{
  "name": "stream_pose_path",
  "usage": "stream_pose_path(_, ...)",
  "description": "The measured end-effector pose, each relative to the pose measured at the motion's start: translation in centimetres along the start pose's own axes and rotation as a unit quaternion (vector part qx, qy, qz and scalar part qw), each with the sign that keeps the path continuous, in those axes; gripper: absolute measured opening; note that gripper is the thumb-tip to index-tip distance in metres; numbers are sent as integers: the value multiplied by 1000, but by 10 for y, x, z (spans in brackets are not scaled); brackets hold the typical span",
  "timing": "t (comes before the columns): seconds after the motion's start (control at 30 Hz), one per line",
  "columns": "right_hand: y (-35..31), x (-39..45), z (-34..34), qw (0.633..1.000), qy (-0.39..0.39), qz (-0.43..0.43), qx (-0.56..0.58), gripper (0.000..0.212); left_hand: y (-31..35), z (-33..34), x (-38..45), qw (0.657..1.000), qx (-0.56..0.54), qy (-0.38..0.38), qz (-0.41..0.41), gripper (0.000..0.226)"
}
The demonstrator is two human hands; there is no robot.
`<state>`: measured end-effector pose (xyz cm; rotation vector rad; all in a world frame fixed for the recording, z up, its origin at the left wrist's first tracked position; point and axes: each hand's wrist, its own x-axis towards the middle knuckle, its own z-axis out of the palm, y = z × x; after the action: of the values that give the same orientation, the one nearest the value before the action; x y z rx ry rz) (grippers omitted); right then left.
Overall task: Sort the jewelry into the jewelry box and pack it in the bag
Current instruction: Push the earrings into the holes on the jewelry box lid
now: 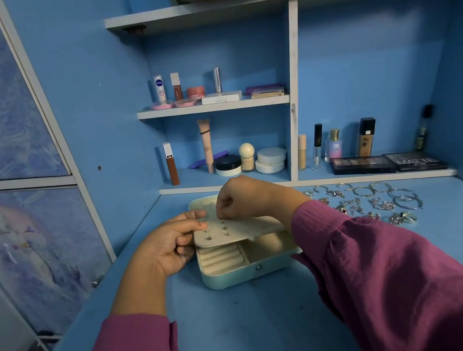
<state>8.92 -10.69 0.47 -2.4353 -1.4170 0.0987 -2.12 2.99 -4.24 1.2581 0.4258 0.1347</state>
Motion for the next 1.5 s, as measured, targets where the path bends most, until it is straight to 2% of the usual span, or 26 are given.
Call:
stream_pose_path(0.2,15,-24,-3,988,45,30,145,15,2,3,-3,1000,-6,-6,-8,19)
stream_pose_path(0.37,41,-49,-15,975,63,118,178,36,5,2,-4,999,-29,-24,0,13)
stream_pose_path(0.47,52,-64,-21,969,71,138,193,42,7,2,-5,998,-46,-41,-2,14)
stream_pose_path(0.53,55,-69,-21,972,78,147,169,32,8,1,-5,997,-56,-61,0,23)
stream_pose_path(0.6,57,-69,-14,966,96,157,179,12,9,0,-4,995,-68,-70,13,32)
stream_pose_path(0.63,58,-67,-9,962,106,162,192,8,9,0,-3,995,-74,-71,20,34)
stream_pose_path(0.7,57,-62,1,951,126,181,216,14,8,1,-3,994,-77,-70,30,36)
stream_pose_path(0.8,53,-55,12,942,170,196,212,18,7,-1,1,997,-51,-43,43,31)
stream_pose_path(0.9,51,-49,18,937,207,197,202,14,5,-2,6,996,-3,15,87,20)
stream_pose_path(1.03,48,-49,22,931,227,201,206,13,-2,-1,14,975,111,126,146,12)
stream_pose_path(1.1,49,-49,22,928,231,199,213,14,-4,3,16,964,143,149,168,3)
stream_pose_path(1.2,49,-49,22,925,233,200,222,16,-6,5,19,958,143,140,203,6)
stream_pose_path(1.5,49,-51,23,923,241,192,230,17,-8,5,24,966,94,102,219,13)
